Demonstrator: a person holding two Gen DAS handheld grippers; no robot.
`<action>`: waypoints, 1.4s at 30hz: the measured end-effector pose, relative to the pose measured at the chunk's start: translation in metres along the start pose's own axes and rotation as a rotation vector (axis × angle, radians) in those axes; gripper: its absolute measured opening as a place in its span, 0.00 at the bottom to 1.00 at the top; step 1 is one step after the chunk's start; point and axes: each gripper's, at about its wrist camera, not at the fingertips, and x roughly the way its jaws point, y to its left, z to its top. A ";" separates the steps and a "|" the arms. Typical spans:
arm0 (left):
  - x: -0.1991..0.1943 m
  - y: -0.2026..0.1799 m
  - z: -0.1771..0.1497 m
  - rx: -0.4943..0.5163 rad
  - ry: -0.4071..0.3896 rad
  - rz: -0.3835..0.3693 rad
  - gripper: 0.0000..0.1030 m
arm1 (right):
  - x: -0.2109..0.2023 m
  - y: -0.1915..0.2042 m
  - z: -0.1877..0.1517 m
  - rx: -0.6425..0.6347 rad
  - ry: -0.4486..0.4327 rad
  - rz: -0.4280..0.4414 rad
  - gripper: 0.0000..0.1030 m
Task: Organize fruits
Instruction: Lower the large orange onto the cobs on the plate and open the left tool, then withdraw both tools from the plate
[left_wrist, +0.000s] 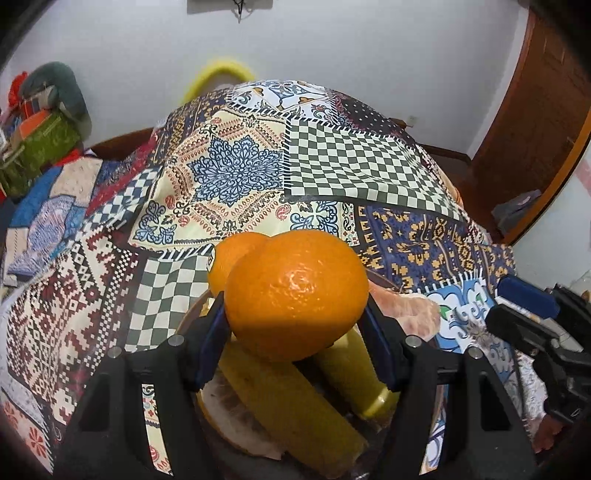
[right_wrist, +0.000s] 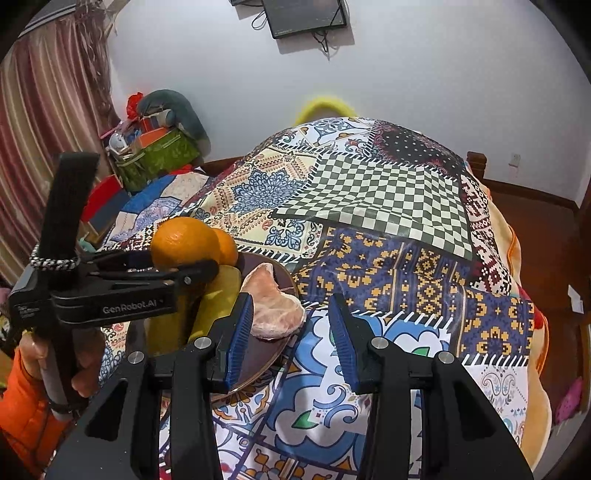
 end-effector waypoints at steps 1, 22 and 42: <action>0.000 -0.003 -0.001 0.011 -0.002 0.011 0.65 | 0.000 0.000 0.000 0.000 -0.001 0.000 0.38; -0.054 -0.001 -0.011 0.018 -0.079 0.006 0.65 | -0.006 0.003 0.003 0.009 -0.011 0.009 0.38; -0.187 -0.003 -0.054 0.003 -0.261 0.024 0.65 | -0.083 0.066 -0.005 -0.093 -0.143 -0.016 0.56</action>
